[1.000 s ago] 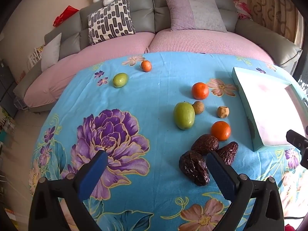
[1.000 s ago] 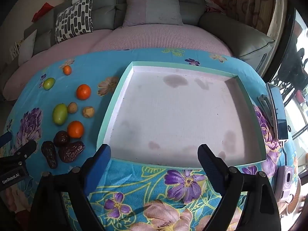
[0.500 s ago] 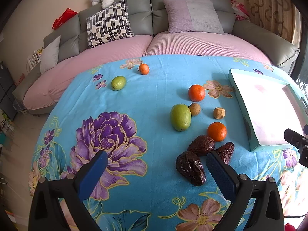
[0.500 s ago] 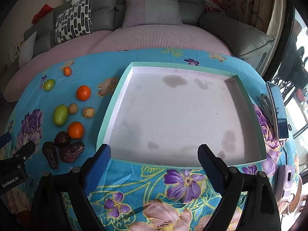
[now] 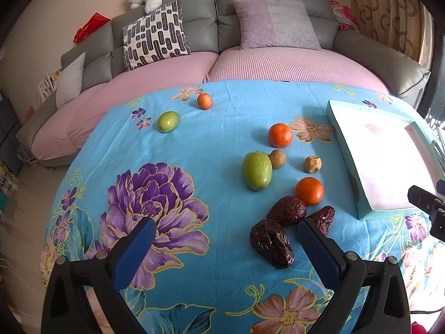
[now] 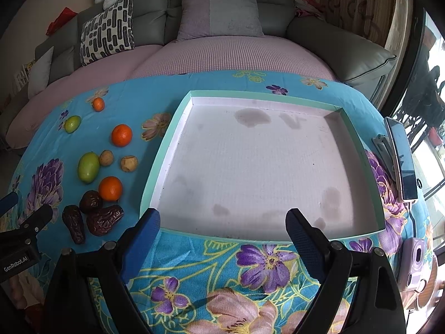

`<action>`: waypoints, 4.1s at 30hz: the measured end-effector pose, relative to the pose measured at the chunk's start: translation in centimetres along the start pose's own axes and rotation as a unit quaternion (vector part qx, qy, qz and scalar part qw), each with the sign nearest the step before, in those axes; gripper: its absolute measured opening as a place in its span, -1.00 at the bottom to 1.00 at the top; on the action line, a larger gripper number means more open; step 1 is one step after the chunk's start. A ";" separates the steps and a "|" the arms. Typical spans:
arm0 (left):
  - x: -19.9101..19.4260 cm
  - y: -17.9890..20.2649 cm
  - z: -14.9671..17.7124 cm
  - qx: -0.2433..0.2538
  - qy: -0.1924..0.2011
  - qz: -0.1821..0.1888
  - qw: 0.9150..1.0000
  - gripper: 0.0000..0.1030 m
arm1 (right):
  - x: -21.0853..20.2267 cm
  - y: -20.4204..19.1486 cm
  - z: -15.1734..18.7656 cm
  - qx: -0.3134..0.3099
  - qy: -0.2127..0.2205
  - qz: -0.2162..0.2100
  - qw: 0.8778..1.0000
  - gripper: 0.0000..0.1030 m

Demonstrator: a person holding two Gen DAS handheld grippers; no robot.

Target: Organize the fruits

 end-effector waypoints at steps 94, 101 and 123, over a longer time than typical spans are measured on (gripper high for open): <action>2.7 -8.7 -11.7 -0.162 0.008 0.115 0.980 1.00 | 0.7 -9.9 -9.7 -0.086 0.072 -0.100 0.989 0.47; 3.8 -11.1 -10.6 -0.199 -0.010 0.134 0.971 0.86 | 2.9 -10.7 -9.6 -0.096 0.031 -0.105 0.989 0.03; 9.1 -2.5 -8.4 -0.128 -0.133 0.209 0.960 0.29 | 9.0 -11.9 -7.7 -0.114 -0.071 -0.101 0.986 -0.34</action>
Point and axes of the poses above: each gripper's, at about its wrist camera, not at the fingertips, and x roughly the way its jaws point, y to its right, z to its underside, the point moved 4 cm from there along x, roughly the way its jaws point, and after that the axes turned 15 degrees about -y, right-handed, at the moved point
